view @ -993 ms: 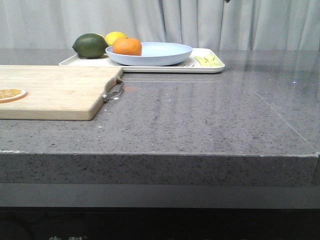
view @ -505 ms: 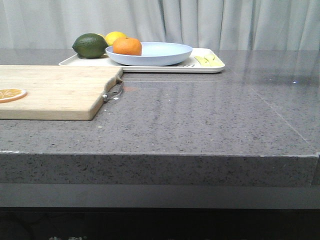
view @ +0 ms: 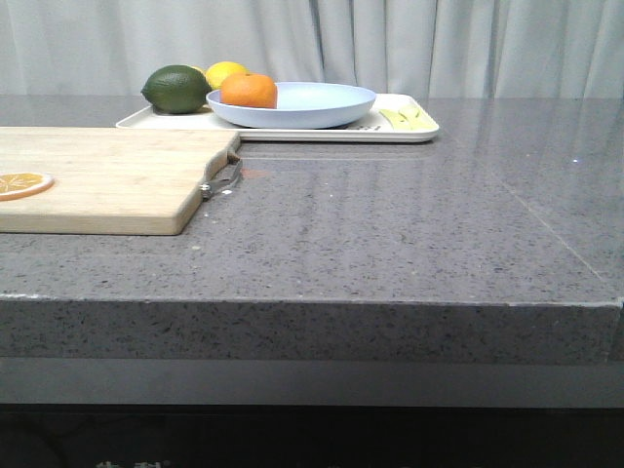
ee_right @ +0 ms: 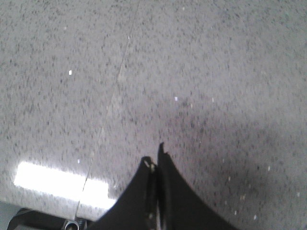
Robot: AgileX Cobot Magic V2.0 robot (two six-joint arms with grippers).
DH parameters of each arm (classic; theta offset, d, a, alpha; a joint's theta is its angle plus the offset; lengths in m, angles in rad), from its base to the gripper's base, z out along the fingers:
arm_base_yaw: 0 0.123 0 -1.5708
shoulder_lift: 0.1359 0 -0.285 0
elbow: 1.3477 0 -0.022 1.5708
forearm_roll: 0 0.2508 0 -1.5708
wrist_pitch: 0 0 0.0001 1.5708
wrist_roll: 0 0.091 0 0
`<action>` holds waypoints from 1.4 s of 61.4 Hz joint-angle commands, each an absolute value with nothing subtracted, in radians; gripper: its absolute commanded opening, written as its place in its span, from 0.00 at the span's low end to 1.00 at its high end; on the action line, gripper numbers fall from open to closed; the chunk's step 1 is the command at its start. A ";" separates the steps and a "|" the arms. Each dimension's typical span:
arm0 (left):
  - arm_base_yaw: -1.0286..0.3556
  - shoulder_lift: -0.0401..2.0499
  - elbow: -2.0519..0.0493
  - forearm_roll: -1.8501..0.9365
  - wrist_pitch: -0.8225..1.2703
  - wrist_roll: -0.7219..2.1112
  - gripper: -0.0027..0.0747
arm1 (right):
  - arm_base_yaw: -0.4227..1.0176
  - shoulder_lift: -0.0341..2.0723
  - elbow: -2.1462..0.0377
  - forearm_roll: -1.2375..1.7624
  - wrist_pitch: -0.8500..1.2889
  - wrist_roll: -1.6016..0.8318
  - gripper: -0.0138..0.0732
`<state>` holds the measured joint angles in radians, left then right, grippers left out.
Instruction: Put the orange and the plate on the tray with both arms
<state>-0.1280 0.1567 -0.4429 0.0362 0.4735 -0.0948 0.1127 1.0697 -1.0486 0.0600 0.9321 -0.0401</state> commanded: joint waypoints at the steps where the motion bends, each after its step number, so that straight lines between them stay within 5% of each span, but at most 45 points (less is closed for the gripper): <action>1: -0.125 0.169 -0.468 0.036 0.382 -0.103 0.01 | 0.106 0.912 -0.931 0.058 0.776 -0.053 0.08; 32: -0.125 0.169 -0.468 0.036 0.382 -0.103 0.01 | 0.106 0.227 -0.433 0.058 0.478 -0.053 0.08; 86: -0.125 0.169 -0.468 0.036 0.382 -0.103 0.01 | 0.106 0.197 -0.423 0.059 0.452 -0.053 0.08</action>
